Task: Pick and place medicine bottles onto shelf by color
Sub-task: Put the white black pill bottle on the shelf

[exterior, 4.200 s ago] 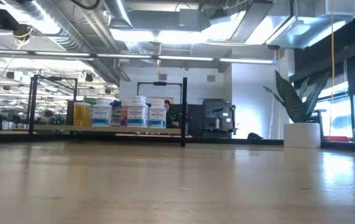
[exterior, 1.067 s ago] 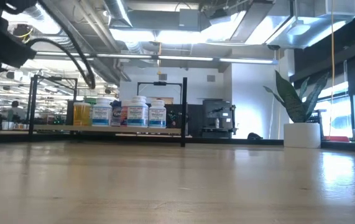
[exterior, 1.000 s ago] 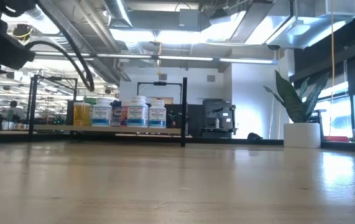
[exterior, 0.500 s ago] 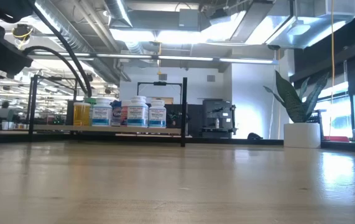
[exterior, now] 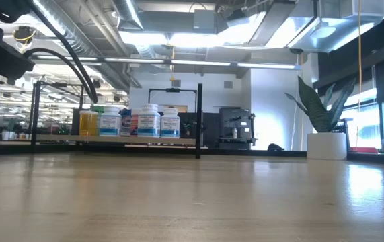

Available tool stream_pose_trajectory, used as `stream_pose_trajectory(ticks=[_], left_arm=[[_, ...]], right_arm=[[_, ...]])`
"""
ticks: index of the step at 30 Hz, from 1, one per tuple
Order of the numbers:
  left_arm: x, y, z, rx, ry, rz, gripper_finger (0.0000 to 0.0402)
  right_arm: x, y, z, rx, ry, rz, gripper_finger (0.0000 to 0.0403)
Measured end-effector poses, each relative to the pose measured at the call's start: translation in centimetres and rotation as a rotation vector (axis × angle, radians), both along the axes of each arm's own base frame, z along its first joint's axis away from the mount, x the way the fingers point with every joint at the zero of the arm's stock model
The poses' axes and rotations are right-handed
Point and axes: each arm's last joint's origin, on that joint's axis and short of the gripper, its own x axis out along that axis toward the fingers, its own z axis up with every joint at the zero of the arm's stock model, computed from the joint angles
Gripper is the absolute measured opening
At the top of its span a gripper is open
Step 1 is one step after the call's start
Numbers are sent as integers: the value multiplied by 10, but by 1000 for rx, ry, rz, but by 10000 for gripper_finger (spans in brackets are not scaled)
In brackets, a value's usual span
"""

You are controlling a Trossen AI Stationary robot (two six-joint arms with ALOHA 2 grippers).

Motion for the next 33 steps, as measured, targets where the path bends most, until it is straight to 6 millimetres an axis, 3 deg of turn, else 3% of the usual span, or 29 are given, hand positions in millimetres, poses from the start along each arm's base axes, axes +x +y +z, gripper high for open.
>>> stream_pose_trajectory(ticks=[33], left_arm=[[-1, 1, -9, 10, -20, 181, 259]], right_arm=[[0, 0, 0, 0, -1, 0, 223]])
